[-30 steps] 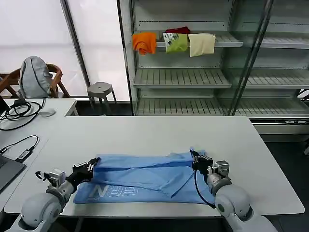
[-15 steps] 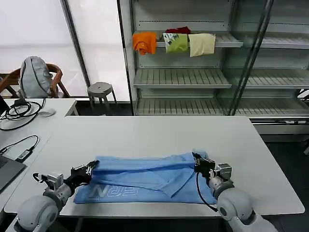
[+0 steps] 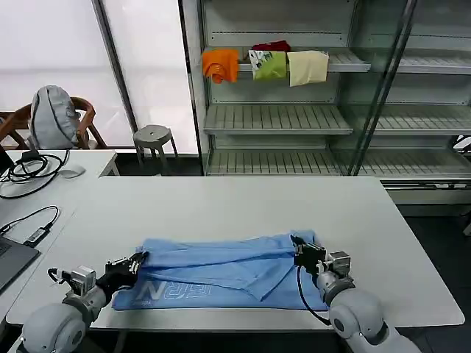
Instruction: Fold and organize the clothes.
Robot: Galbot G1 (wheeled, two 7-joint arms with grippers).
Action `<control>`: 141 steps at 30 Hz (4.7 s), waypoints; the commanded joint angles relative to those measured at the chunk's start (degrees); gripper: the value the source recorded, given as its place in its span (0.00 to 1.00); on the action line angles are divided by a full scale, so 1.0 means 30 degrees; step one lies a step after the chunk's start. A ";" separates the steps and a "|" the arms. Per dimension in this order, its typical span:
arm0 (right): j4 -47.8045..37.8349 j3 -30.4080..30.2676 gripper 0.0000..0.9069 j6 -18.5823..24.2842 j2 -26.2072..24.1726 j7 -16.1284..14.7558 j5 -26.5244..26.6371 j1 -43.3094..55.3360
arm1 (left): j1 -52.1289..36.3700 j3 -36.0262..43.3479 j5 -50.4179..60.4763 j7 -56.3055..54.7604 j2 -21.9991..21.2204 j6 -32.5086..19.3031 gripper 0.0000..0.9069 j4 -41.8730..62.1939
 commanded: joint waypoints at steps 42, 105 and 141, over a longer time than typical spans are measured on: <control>0.3971 0.3916 1.00 0.0688 -0.0067 -0.0544 -0.2308 -0.3813 | 0.1401 0.3288 -0.4300 -1.2146 -0.2518 -0.2223 0.01 -0.1702; 0.4346 0.5277 1.00 0.1549 -0.0087 -0.0681 -0.2633 -0.4526 | 0.0614 0.1900 -0.0013 -0.5766 0.0020 0.0920 0.00 -0.6676; 0.4312 0.5664 1.00 0.1407 0.0142 -0.0669 -0.2865 -0.4837 | -0.2955 0.5543 -0.2612 -0.8237 -0.3376 0.1423 0.01 -0.4101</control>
